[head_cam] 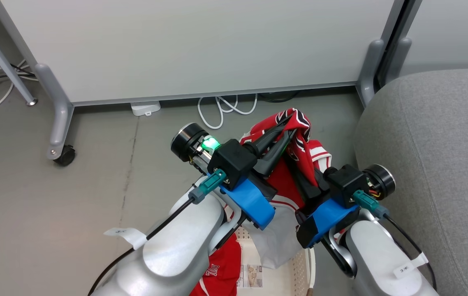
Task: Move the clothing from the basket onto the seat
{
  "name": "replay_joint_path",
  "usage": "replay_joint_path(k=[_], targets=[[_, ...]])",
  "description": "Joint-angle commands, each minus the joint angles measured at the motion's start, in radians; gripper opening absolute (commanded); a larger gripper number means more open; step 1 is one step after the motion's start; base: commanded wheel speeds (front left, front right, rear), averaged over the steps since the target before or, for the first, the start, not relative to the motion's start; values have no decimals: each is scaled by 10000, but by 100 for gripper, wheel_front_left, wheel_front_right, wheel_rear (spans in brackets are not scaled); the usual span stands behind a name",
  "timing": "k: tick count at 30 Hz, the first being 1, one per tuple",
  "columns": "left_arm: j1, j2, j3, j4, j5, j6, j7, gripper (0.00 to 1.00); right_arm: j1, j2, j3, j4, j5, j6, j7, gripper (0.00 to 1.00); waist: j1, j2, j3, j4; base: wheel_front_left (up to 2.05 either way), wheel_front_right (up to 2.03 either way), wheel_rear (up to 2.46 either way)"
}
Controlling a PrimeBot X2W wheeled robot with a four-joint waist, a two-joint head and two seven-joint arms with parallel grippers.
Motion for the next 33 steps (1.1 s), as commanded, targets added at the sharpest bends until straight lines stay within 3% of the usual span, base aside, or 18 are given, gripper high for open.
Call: replay_joint_path(k=[1, 5, 6, 7, 8, 23, 33], targets=[[33, 11, 13, 25, 7, -16, -31, 0, -1, 26, 15, -75, 31, 5, -10, 0, 0, 0, 7, -1, 0, 0, 0], [74, 11, 42, 125, -60, -16, -29, 0, -8, 27, -7, -119, 64, 5, -10, 0, 0, 0, 31, 7, 0, 0, 0], [97, 9, 34, 179, -125, -16, -29, 5, -6, 27, -19, -130, 64, 5, -10, 0, 0, 0, 35, 10, 0, 0, 0], [70, -2, 48, 182, -146, -16, -29, 82, -4, 26, -28, -142, 66, 5, -10, 0, 0, 0, 43, 14, 0, 0, 0], [49, -7, 32, 206, -167, -16, -29, 100, -2, 26, -44, -152, 70, 5, -10, 0, 0, 0, 49, 19, 0, 0, 0], [318, -20, 17, 202, 64, -16, -29, 100, 110, 22, -831, -416, -25, 5, -10, 0, 0, 0, 223, -10, 0, 0, 0], [554, 111, 49, 19, 233, -16, -29, 100, 304, -50, -1811, -974, -290, 5, -10, 0, 0, 0, 616, -463, 0, 0, 0]])
